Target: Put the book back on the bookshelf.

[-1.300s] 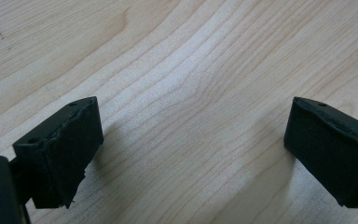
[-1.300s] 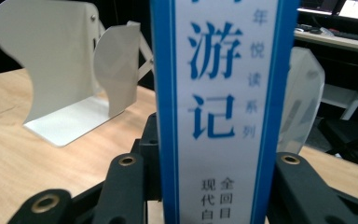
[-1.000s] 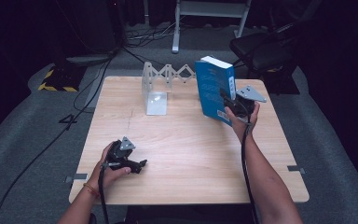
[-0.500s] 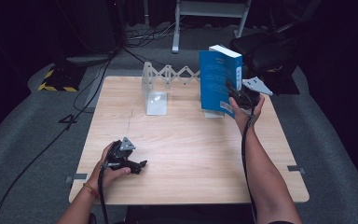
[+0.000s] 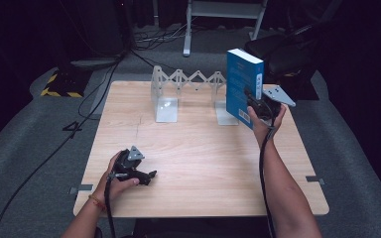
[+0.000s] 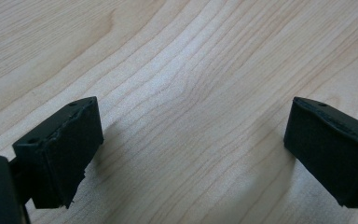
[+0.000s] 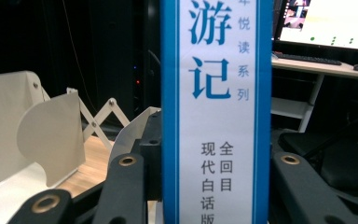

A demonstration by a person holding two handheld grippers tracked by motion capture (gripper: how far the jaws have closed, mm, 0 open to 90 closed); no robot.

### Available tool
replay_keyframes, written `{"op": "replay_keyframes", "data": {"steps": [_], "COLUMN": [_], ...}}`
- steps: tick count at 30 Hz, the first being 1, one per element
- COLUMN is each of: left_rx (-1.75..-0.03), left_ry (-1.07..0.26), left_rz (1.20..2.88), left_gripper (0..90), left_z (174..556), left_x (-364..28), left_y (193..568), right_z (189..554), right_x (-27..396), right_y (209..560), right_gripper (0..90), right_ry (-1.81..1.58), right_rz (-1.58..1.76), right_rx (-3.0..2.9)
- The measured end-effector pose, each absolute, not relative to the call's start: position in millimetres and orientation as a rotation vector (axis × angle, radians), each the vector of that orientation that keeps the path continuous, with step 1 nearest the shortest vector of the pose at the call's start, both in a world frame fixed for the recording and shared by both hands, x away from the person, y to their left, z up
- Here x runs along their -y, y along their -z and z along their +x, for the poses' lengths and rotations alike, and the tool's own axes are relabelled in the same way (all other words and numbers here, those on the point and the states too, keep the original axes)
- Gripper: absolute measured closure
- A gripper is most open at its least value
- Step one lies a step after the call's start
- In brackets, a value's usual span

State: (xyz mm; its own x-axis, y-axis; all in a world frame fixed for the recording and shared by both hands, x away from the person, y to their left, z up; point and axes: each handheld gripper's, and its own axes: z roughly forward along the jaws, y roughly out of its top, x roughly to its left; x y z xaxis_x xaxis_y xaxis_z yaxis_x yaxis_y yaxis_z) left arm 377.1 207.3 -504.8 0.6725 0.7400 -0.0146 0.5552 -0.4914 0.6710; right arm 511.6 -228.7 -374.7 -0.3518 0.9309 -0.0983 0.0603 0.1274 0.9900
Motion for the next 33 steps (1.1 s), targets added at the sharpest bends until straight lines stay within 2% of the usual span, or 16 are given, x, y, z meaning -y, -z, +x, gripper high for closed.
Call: {"op": "replay_keyframes", "data": {"steps": [18, 33], "left_rx": [-0.969, -0.957], "left_ry": [-0.344, -0.358], "left_rz": [2.233, 2.24], "left_gripper": [4.6, 4.9], "left_z": [376.6, 376.5], "left_x": [-207.0, -207.0], "left_y": [505.0, 504.8], "right_z": [556.2, 539.0], "right_x": [203.5, 212.8], "right_y": [398.5, 417.6], "right_gripper": [62.2, 61.4], "right_ry": [-1.332, -1.353], "right_rz": [1.015, 0.987], "right_rx": [-1.617, -1.632]}}
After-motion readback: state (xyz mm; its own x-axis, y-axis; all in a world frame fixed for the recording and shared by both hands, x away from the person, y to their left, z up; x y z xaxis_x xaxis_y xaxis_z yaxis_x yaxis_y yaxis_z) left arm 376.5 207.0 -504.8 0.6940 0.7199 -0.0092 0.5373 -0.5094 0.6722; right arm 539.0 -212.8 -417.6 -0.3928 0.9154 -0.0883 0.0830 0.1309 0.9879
